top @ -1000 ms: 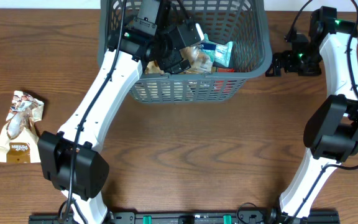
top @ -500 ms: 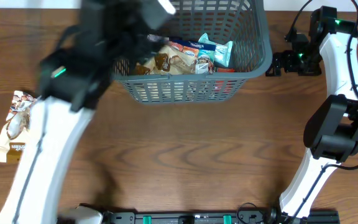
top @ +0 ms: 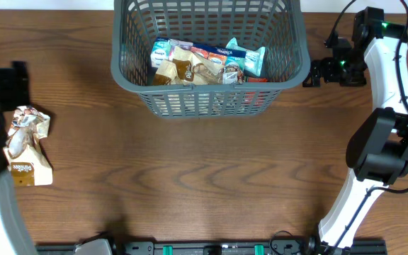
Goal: Pack container
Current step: 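Open the left gripper and withdraw it toward the last pouch, then grasp the last beige mushroom pouch with the left gripper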
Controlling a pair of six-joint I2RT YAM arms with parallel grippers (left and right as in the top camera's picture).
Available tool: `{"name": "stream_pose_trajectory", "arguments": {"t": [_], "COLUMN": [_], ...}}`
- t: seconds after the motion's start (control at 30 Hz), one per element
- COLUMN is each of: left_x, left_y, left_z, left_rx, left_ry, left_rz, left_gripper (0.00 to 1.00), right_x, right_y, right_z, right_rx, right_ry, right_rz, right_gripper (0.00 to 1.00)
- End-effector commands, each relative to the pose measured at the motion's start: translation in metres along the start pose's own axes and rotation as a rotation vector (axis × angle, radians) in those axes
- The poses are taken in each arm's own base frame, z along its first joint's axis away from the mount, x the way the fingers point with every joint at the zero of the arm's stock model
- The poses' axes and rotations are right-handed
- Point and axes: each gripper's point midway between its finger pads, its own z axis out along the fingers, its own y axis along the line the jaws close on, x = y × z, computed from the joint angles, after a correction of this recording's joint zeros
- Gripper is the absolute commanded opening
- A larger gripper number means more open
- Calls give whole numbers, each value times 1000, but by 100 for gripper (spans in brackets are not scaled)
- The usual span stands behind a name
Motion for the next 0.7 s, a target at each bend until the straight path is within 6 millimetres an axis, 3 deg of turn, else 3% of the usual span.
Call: {"name": "stream_pose_trajectory", "arguments": {"t": [0.0, 0.4, 0.53, 0.67], "left_x": [27, 111, 135, 159], "left_y": [12, -23, -40, -54], "left_z": [42, 167, 198, 217], "left_rx": [-15, 206, 240, 281], "left_ry": [157, 568, 668, 763], "left_rz": [-83, 53, 41, 57], "left_gripper": [98, 99, 98, 99], "right_x": [1, 1, 1, 1], "right_y": [4, 4, 3, 3], "right_z": [5, 5, 5, 5], "right_rx": [-3, -2, -1, 3], "right_ry": [14, 13, 11, 12], "right_rz": [-20, -20, -20, -3], "right_gripper": [99, 99, 99, 99]}}
